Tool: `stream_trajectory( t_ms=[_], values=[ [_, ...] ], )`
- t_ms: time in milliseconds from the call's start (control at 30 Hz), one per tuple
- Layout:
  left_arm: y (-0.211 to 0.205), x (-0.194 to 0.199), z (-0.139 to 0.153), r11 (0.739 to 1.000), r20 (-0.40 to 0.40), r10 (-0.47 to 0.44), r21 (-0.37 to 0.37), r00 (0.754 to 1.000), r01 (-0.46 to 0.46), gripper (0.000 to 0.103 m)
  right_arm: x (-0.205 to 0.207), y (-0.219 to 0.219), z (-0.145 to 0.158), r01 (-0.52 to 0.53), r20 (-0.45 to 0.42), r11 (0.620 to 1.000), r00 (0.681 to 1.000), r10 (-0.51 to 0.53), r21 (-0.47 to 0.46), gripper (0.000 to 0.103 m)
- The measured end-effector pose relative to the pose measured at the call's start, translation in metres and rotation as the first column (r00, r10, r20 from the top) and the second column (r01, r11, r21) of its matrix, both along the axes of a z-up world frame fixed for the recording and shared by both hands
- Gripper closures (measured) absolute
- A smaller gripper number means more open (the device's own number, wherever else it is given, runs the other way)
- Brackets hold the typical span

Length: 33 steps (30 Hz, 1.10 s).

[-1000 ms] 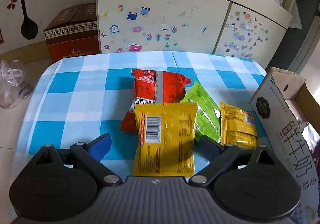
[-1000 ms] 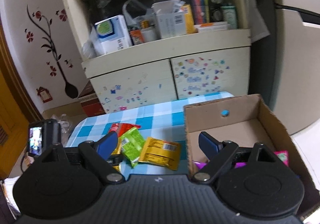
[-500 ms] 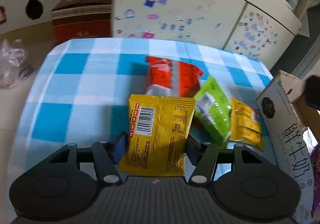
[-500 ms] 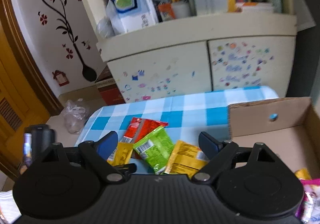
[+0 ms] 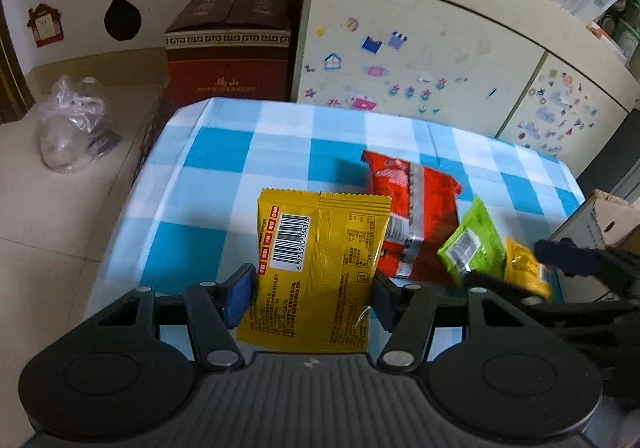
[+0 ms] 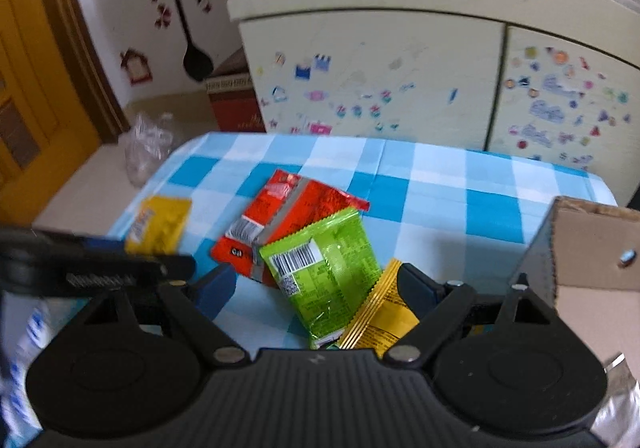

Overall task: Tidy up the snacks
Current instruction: 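Grasp the large yellow packet with the left tool while the right tool grasps the green packet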

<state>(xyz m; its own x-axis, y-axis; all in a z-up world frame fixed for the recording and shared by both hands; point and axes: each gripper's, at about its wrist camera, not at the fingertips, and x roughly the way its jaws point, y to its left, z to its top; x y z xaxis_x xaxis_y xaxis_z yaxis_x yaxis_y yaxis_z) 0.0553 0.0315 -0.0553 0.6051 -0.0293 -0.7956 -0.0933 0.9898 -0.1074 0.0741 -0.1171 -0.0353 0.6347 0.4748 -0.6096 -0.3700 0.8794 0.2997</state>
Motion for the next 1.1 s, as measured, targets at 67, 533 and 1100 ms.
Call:
stream_trajectory(
  t_ms=[67, 533, 1100],
  values=[
    [-0.001, 0.001, 0.003, 1.000, -0.001, 0.008, 0.002, 1.000, -0.008, 0.038, 0.003, 0.003, -0.003, -0.008, 0.014, 1.000, 1.000, 0.008, -0.018, 0.015],
    [0.006, 0.002, 0.014, 0.998, 0.005, 0.054, -0.030, 0.999, -0.054, 0.038, 0.020, 0.024, -0.023, -0.069, 0.051, 0.988, 0.996, 0.077, -0.138, 0.016],
    [0.004, -0.004, 0.028, 0.998, 0.040, 0.052, -0.031, 0.998, -0.051, 0.038, 0.006, 0.019, 0.009, -0.040, 0.030, 0.998, 0.999, 0.038, 0.043, 0.054]
  ],
)
